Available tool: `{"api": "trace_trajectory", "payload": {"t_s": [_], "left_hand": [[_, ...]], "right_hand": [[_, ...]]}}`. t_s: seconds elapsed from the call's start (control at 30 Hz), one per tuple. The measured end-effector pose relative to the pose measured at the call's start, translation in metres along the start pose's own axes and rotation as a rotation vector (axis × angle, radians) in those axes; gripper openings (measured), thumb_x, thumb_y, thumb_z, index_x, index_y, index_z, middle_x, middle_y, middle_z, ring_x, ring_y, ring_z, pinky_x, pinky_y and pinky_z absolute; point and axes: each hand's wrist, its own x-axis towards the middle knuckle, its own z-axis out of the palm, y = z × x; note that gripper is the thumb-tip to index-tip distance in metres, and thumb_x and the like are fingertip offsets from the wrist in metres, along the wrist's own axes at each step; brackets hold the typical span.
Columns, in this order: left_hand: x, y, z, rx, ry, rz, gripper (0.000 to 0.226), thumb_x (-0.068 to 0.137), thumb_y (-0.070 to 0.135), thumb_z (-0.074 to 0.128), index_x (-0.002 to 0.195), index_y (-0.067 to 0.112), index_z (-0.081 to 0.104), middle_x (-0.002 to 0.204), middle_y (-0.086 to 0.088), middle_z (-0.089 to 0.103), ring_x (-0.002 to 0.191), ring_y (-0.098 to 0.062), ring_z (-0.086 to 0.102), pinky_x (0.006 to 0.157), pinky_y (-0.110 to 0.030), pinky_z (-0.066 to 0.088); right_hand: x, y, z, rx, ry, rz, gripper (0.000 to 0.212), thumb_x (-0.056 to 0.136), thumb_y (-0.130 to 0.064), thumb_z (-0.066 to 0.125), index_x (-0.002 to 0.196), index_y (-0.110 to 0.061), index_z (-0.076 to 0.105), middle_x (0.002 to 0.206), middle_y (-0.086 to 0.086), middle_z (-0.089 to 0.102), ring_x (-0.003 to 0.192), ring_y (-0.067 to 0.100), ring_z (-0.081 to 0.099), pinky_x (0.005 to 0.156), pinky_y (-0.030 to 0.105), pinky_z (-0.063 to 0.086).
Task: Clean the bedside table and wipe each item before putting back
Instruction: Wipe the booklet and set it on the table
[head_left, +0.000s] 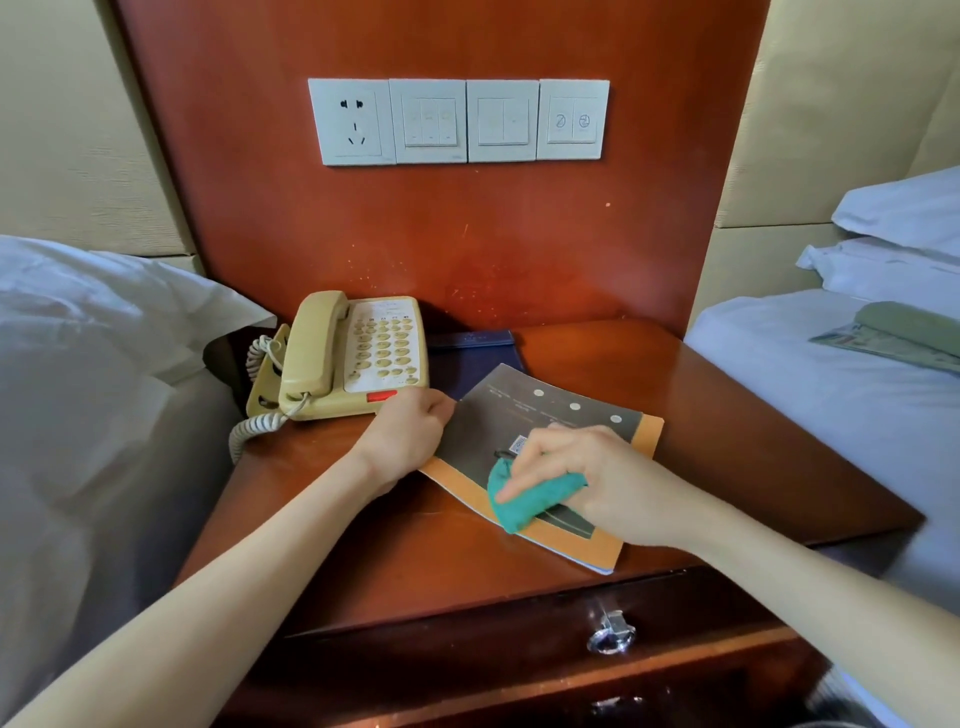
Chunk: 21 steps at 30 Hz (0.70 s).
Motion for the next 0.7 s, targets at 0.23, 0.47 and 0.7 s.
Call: {"api": "trace_trajectory", "payload": {"t_s": [0.23,0.47,0.7], "left_hand": [[-0.001,0.001,-0.002,-0.010,-0.001,0.026,0.029,0.099,0.013,0.043,0.092,0.003,0.070,0.097,-0.015,0.072,0.094,-0.031,0.065,0.085,-0.042,0.050],[-0.004,-0.001,-0.003,-0.009,-0.024,0.074,0.032,0.100,0.015,0.043,0.087,0.003,0.070,0.088,-0.016,0.071,0.075,-0.020,0.058,0.076,-0.037,0.049],[-0.008,0.002,-0.002,-0.007,-0.027,0.081,0.038,0.100,0.015,0.044,0.069,0.016,0.066,0.068,0.001,0.065,0.062,-0.012,0.053,0.061,-0.030,0.043]], "right_hand": [[-0.038,0.010,-0.028,0.042,-0.109,-0.022,0.059,0.081,0.019,0.053,0.094,-0.035,0.073,0.099,-0.016,0.059,0.094,0.010,0.057,0.077,0.022,0.043],[-0.014,0.036,-0.064,-0.027,-0.025,0.157,0.048,0.082,0.009,0.059,0.085,-0.036,0.075,0.095,-0.015,0.063,0.086,0.004,0.061,0.074,0.015,0.042],[0.079,0.043,-0.031,-0.124,0.357,0.367,0.044,0.085,0.007,0.048,0.106,-0.023,0.074,0.097,-0.004,0.067,0.088,0.009,0.057,0.070,0.010,0.045]]}}
